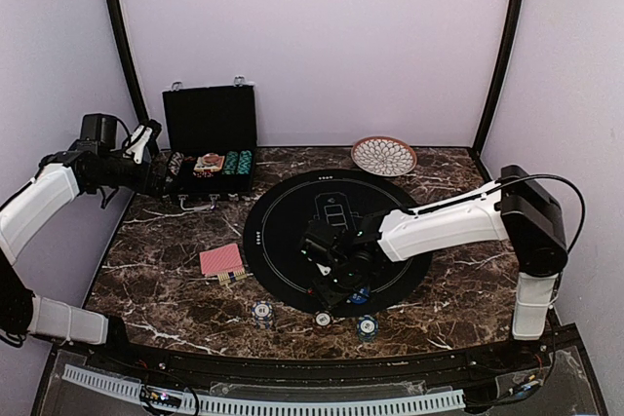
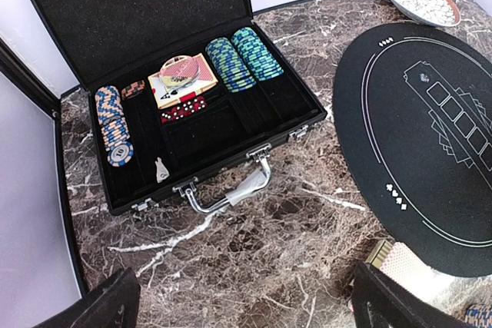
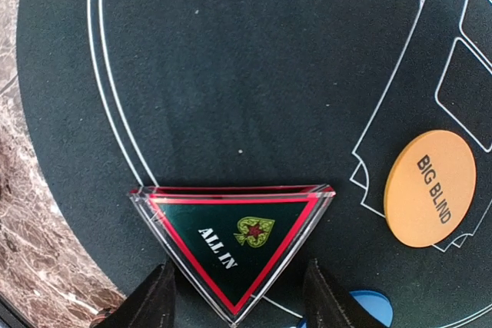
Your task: Distribute texas hold em gaming equipment
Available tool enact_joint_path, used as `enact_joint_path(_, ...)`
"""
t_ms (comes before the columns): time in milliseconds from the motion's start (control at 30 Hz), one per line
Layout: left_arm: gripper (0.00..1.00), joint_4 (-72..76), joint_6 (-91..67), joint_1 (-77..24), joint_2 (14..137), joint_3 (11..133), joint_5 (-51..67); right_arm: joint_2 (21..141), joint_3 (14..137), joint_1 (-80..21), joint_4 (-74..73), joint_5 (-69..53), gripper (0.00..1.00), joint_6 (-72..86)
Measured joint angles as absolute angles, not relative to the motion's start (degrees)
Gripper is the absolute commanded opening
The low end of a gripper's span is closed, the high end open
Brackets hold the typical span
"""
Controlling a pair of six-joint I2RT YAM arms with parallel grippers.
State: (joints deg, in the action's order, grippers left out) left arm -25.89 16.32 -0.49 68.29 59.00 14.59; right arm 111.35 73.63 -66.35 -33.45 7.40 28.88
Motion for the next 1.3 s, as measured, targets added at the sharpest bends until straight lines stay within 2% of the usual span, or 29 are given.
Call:
enact_joint_path(367, 0.99, -26.46, 16.01, -0.49, 68.29, 60.05, 15.11, 113.01, 75.81, -66.37, -35.68, 8.78, 0.38, 28.25)
enact_joint_path(767, 0.99, -26.94, 16.03, -0.49, 68.29, 60.34, 16.10, 119.35, 85.86, -66.06, -41.04, 10.28, 0.27, 27.03)
enact_joint_path(1300, 0.99, -27.09, 15.53, -0.49, 67.46, 60.93, 16.32, 134.74, 108.53, -60.69, -36.71, 10.11, 0.24, 23.09)
